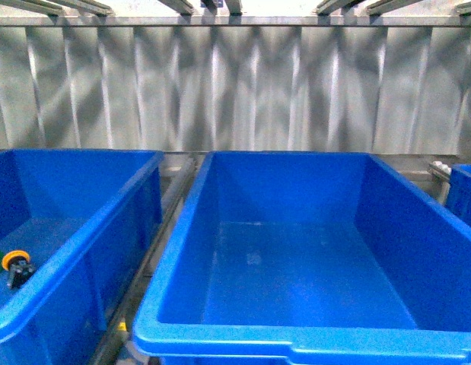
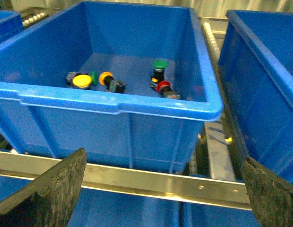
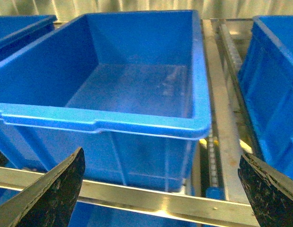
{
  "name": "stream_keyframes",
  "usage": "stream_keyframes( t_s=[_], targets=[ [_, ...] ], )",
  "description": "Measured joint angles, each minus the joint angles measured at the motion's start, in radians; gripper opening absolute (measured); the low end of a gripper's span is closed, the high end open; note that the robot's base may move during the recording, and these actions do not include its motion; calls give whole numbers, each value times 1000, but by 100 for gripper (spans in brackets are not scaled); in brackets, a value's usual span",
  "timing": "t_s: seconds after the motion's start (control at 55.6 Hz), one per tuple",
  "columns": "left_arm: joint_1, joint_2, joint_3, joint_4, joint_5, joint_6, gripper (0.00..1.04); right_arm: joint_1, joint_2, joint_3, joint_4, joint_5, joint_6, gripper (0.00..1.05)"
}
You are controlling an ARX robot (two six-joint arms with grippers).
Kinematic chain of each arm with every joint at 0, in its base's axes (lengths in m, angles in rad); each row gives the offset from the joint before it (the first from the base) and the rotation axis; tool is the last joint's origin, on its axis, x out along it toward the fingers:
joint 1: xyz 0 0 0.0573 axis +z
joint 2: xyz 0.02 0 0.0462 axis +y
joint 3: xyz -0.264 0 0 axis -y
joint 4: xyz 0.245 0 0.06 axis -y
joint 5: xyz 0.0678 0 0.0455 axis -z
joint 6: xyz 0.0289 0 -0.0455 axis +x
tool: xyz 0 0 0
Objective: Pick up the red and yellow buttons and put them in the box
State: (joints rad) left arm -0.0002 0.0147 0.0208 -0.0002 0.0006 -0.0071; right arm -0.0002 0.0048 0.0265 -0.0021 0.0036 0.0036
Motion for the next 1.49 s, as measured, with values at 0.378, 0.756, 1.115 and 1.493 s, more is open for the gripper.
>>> stream_keyframes(
  t_s=[0.378, 0.756, 1.115, 1.493],
  targets=[
    [0, 0, 0, 0, -1, 0, 97, 0, -1, 0, 0, -2, 0, 98],
    [0, 0, 0, 0, -3, 0, 97, -1, 0, -1, 0, -7, -1, 98],
    [0, 0, 0, 0, 0, 0, 97, -1, -1, -1, 0, -4, 0, 98],
    [84, 289, 193, -34, 103, -136, 97, 0, -1, -1, 0, -5, 0, 98]
  ],
)
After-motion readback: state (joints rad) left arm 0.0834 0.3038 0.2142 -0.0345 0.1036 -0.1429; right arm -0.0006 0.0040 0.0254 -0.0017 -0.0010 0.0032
